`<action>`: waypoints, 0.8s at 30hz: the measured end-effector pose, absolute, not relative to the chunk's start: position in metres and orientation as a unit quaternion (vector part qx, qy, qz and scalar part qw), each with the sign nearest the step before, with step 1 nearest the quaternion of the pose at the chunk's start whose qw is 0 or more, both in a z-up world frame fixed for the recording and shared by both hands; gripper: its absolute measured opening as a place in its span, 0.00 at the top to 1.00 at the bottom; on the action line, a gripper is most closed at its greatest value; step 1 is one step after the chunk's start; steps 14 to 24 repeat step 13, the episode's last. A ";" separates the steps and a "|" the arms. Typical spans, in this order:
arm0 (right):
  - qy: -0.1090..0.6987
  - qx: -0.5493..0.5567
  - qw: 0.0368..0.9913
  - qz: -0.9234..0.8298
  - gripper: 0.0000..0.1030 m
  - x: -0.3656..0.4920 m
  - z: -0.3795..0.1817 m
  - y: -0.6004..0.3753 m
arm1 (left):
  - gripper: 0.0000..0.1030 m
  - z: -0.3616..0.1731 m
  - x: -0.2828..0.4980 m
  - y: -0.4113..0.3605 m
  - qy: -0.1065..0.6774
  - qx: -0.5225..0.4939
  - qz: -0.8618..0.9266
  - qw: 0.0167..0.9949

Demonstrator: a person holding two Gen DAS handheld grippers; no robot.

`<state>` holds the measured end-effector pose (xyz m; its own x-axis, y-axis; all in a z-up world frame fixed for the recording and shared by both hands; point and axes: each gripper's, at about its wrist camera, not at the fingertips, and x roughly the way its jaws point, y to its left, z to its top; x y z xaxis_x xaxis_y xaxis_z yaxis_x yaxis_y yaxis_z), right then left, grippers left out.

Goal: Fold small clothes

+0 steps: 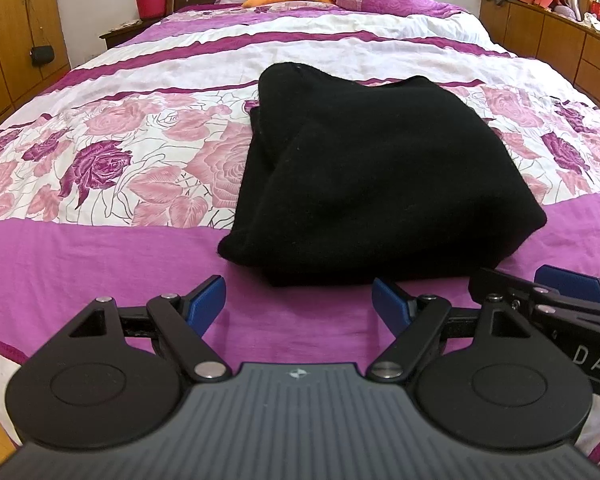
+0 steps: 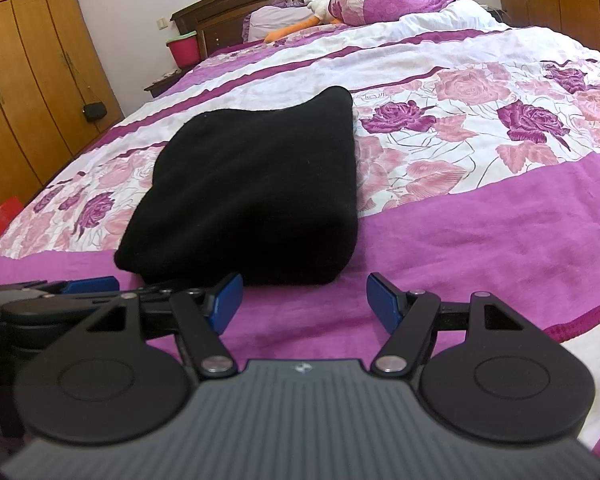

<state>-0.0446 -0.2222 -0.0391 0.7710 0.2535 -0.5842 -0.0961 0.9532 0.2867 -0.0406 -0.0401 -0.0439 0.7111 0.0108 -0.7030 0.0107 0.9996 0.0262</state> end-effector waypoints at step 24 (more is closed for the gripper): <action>0.324 0.121 0.934 0.095 0.32 -0.045 -0.039 -0.223 | 0.19 -0.044 -0.041 -0.039 0.383 0.007 -0.004 0.924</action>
